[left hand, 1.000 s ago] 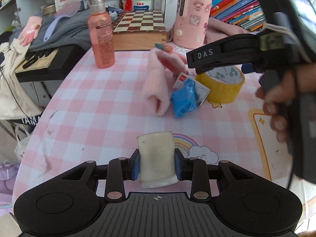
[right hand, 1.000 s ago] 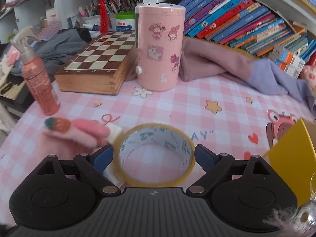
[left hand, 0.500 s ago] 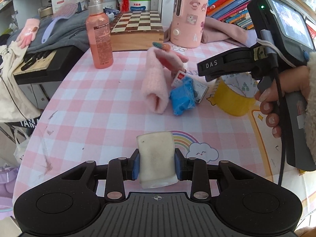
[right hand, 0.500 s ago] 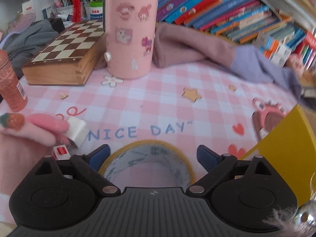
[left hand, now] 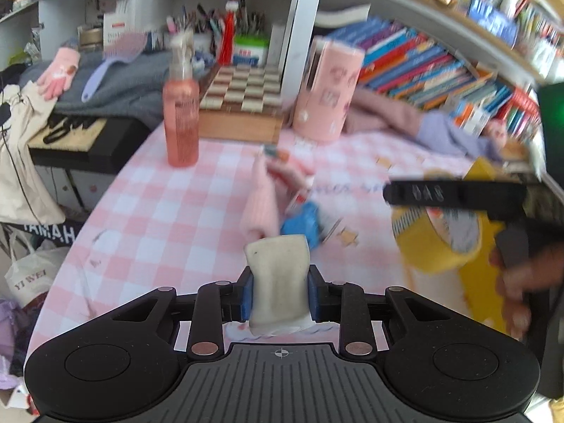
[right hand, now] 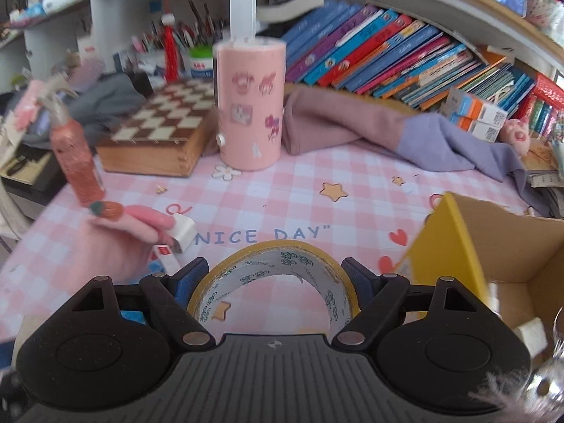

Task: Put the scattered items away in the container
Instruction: 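Close the right tool on the yellow tape roll while the left tool lifts the white block, then carry the white block and tape roll with both tools over the yellow box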

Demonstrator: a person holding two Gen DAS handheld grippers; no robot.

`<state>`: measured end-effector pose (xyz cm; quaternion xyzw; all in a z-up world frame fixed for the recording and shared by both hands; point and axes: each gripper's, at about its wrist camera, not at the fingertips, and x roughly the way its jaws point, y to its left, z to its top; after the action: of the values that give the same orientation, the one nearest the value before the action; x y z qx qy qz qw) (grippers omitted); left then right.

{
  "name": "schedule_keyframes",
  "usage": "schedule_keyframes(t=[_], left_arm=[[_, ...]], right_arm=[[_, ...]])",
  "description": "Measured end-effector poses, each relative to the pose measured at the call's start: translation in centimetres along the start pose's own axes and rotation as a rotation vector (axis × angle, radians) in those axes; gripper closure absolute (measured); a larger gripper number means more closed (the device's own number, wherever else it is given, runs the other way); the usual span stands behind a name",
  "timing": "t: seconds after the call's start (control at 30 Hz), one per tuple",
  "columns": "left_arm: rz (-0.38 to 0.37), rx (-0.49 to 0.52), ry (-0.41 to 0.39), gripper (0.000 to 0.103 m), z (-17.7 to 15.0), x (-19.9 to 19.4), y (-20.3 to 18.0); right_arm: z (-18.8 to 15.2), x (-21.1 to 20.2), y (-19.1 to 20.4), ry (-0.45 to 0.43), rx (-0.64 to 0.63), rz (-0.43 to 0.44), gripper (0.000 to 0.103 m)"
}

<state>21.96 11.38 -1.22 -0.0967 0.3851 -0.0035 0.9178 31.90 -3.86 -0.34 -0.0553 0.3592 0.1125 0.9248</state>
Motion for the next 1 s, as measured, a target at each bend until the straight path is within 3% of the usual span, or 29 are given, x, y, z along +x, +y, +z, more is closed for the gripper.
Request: schedule_keyframes(t=[0.43, 0.63, 1.0], left_arm=[[-0.107, -0.035, -0.113, 0.075, -0.7, -7.1, -1.0], [-0.16, -0.089, -0.118, 0.076, -2.6, -10.7, -0.6], [-0.233, -0.079, -0.101, 0.076, -7.3, -15.2, -1.5]], right_arm=[[-4.3, -10.6, 0.0, -0.046, -0.018, 0.103, 0.022], [-7.0, -13.6, 0.5, -0.024, -0.001, 0.117, 0.022], [-12.6, -20.3, 1.0, -0.036, 0.042, 0.086, 0.022]])
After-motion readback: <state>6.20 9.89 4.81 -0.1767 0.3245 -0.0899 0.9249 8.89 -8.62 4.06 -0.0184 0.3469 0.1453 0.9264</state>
